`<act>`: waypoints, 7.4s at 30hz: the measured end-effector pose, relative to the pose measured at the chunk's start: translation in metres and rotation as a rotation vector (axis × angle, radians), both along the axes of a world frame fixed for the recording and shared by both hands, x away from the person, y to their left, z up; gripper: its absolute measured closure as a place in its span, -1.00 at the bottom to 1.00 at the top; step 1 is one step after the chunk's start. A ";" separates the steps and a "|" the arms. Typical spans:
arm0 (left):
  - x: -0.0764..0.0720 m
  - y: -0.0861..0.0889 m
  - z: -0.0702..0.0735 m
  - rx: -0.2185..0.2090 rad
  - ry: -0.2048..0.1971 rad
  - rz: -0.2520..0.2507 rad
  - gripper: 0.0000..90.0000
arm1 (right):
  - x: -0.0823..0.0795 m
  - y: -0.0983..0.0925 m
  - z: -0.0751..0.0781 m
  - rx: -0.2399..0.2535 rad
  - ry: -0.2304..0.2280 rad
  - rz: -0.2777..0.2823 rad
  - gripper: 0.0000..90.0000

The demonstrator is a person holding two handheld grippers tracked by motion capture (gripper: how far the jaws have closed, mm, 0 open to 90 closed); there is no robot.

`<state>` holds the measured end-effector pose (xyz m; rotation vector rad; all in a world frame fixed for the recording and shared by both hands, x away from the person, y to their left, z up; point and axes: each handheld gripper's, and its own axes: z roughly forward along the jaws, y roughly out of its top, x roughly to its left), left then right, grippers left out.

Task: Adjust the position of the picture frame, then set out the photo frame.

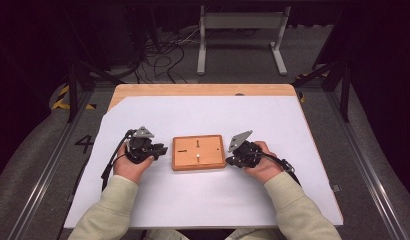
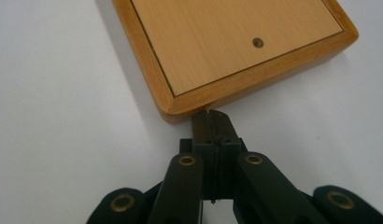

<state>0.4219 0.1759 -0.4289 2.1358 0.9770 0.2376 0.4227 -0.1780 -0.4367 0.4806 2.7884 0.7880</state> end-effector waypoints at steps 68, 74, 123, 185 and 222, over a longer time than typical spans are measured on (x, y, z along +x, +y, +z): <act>-0.011 0.027 0.009 -0.049 -0.010 -0.022 0.32 | 0.010 0.095 0.016 0.125 0.047 0.132 0.80; -0.011 0.026 0.009 -0.046 -0.012 -0.018 0.30 | 0.005 0.098 0.015 0.072 -0.031 0.179 0.87; 0.026 -0.002 0.013 -0.174 0.075 -0.058 -0.30 | -0.052 0.102 0.001 -0.070 -0.466 0.277 0.88; 0.037 -0.026 -0.004 -0.208 0.120 -0.212 -0.26 | -0.066 0.097 0.002 -0.028 -0.402 0.254 0.44; -0.023 -0.024 0.022 -0.007 -0.151 -0.315 0.03 | -0.038 -0.061 0.044 0.286 -0.257 -0.204 0.42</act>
